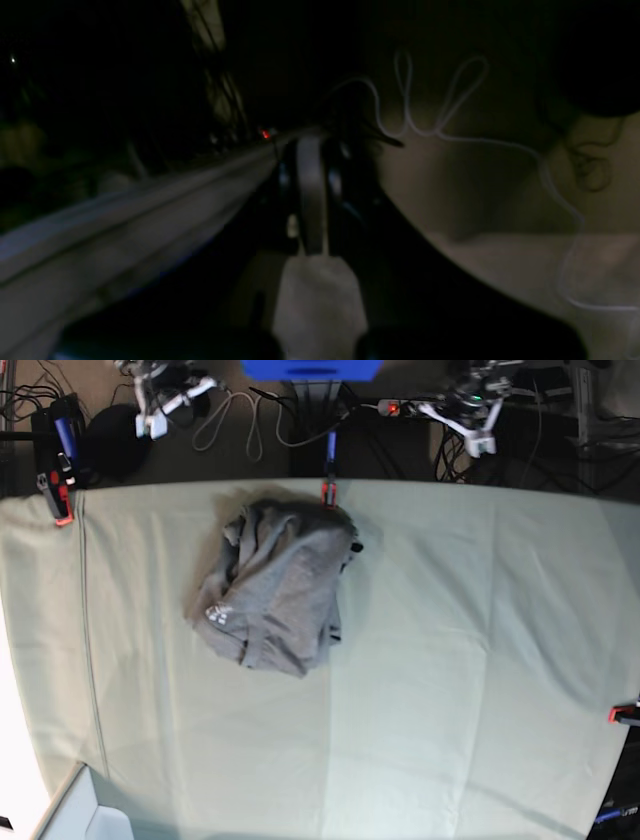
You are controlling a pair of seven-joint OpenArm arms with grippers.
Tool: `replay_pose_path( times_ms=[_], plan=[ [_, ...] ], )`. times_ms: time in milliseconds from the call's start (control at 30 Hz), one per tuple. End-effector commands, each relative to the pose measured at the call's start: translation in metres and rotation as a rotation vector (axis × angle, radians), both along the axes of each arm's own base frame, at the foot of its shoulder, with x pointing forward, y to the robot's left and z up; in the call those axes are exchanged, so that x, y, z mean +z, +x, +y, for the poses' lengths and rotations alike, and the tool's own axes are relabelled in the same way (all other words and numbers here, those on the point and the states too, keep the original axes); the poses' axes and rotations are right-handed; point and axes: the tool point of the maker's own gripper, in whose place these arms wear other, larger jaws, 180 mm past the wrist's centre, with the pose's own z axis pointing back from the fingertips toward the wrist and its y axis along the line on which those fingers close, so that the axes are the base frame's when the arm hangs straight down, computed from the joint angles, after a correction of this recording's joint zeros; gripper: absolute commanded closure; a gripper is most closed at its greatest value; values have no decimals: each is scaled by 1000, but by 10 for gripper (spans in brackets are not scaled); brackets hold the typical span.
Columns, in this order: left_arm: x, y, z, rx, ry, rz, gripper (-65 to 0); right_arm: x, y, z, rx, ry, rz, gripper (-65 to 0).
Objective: Layout the t-shirt on the table in an organized manner, then fold the t-shirt properly
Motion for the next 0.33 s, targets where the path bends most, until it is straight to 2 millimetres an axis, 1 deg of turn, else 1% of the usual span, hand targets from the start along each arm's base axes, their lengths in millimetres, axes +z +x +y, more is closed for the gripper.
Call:
replay_pose_path(
  times_ms=[0, 33, 100, 133, 167, 233, 267, 300],
  plan=[
    [-2, -1, 8, -44, 38, 5, 0, -6, -10, 2, -37, 0, 13, 0],
    [-5, -1, 7, -80, 51, 11, 0, -15, -12, -4, -92, -46, 25, 0],
    [-11, -5, -5, -111, 55, 38, 0, -35, -37, -31, -204, -200, 102, 0],
    [-12, -7, -9, -104, 56, 49, 0, -43, -53, -42, -242, -276, 149, 0],
    [-13, -10, -11, -100, 57, 62, 0, -49, -66, -48, -265, -338, 185, 0],
    [-14, -6, -18, -102, 48, 64, 0, -53, -88, -55, -290, -444, 232, 0],
    [-14, -6, -19, -102, 47, 64, 0, -54, -96, -53, -292, -474, 244, 0],
    [-14, -4, -20, -103, 47, 61, 0, -53, -98, -52, -293, -484, 240, 0]
  ],
)
